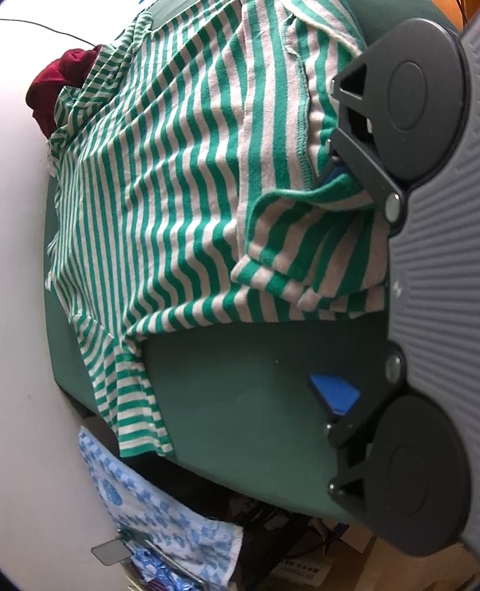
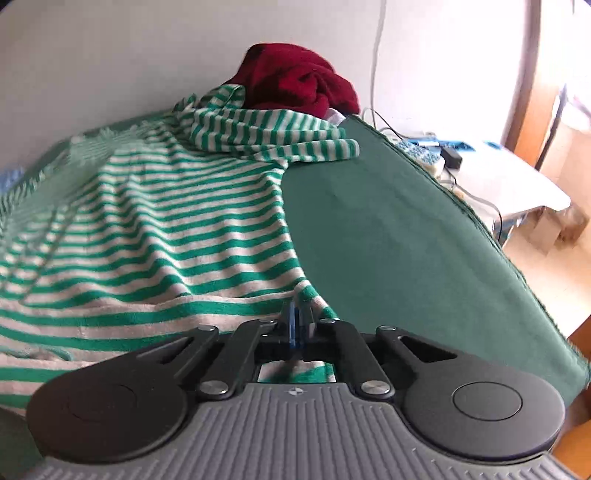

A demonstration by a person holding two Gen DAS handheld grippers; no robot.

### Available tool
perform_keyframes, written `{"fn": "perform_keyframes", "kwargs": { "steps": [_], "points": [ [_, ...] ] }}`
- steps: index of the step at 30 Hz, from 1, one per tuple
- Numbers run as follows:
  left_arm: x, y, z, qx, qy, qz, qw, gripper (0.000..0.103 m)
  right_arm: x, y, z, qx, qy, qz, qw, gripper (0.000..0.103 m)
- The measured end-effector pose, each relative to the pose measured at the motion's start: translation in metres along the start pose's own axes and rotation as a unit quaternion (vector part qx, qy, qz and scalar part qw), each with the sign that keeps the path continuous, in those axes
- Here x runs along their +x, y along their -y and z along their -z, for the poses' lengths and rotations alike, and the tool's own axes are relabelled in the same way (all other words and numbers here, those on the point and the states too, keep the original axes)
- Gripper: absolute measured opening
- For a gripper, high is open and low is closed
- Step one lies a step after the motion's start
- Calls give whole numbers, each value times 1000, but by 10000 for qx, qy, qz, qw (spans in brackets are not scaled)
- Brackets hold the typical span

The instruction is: Fold clothes

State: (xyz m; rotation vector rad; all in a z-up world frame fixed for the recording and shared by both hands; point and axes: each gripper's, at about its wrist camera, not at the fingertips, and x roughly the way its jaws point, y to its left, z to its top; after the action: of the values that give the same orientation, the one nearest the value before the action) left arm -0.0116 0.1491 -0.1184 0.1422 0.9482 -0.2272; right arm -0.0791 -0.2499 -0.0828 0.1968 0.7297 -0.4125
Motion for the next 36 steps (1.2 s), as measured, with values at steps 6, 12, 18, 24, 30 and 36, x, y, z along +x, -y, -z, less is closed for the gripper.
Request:
{"fn": "perform_keyframes", "kwargs": {
  "steps": [6, 12, 18, 24, 30, 36],
  "points": [
    [-28, -16, 5, 195, 357, 270, 9988, 97, -24, 33, -5, 477, 129, -103, 9987, 0],
    [-38, -26, -9, 373, 336, 436, 9978, 98, -35, 40, -3, 374, 320, 67, 9988, 0],
    [-31, -32, -25, 254, 75, 559, 9981, 97, -42, 39, -7, 301, 478, -101, 9984, 0],
    [-18, -13, -42, 119, -298, 733, 9968, 98, -43, 36, -4, 290, 493, -154, 9982, 0],
    [2, -13, -46, -189, -744, 622, 9951, 8, -44, 34, 2, 335, 506, -186, 9980, 0],
    [-47, -14, -45, -308, 11, 269, 9992, 2, -43, 37, 6, 459, 475, -218, 9976, 0]
  ]
}}
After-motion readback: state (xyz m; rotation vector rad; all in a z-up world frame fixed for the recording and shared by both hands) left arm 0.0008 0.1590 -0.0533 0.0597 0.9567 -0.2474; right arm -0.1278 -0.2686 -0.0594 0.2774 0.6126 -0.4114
